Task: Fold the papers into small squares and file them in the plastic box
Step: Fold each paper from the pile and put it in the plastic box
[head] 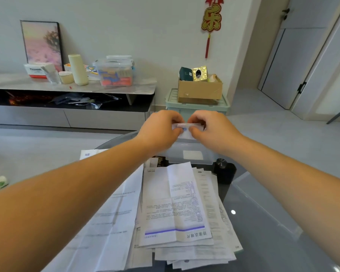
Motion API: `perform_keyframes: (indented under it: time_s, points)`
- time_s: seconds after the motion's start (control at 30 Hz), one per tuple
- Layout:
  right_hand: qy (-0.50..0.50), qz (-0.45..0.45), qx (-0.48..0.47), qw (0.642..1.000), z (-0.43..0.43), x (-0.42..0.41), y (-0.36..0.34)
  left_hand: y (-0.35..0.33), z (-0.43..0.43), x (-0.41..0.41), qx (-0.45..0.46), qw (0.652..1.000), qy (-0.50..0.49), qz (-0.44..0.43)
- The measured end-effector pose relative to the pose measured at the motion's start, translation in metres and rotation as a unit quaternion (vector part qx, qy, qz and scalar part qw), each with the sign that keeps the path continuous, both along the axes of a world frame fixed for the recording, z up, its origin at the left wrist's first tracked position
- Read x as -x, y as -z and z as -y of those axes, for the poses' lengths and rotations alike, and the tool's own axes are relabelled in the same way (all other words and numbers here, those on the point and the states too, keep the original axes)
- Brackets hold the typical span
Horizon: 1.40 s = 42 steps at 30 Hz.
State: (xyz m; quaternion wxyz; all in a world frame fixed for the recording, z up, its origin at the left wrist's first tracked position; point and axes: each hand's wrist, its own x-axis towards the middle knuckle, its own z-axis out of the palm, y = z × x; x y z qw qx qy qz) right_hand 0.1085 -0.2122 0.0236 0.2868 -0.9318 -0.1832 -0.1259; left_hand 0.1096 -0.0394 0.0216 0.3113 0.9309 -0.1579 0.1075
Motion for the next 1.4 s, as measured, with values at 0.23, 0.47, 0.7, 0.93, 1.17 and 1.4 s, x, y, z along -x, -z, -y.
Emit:
perform_keyframes:
  time_s: [0.23,0.47,0.7,0.93,1.17,1.4]
  points:
    - [0.055,-0.166,0.057,0.983,-0.013,-0.044,0.012,0.02,-0.024,-0.025,-0.047,0.994,0.033,-0.097]
    - [0.066,-0.28,0.058,0.956,-0.022,-0.059,0.015,0.028,-0.031,-0.025,-0.05,0.982,0.077,-0.167]
    - [-0.016,-0.351,0.068,0.934,-0.022,-0.05,0.008,0.032,-0.029,-0.029,-0.078,0.98,0.079,-0.167]
    - [-0.006,-0.353,0.069,0.933,-0.025,-0.028,-0.006,0.038,-0.028,-0.029,-0.064,0.982,0.088,-0.153]
    - [-0.007,-0.361,0.102,0.927,-0.027,-0.013,-0.012,0.044,-0.028,-0.03,-0.058,0.984,0.09,-0.144]
    - [-0.007,-0.361,0.083,0.929,-0.024,-0.021,-0.008,0.044,-0.025,-0.029,-0.053,0.985,0.083,-0.144]
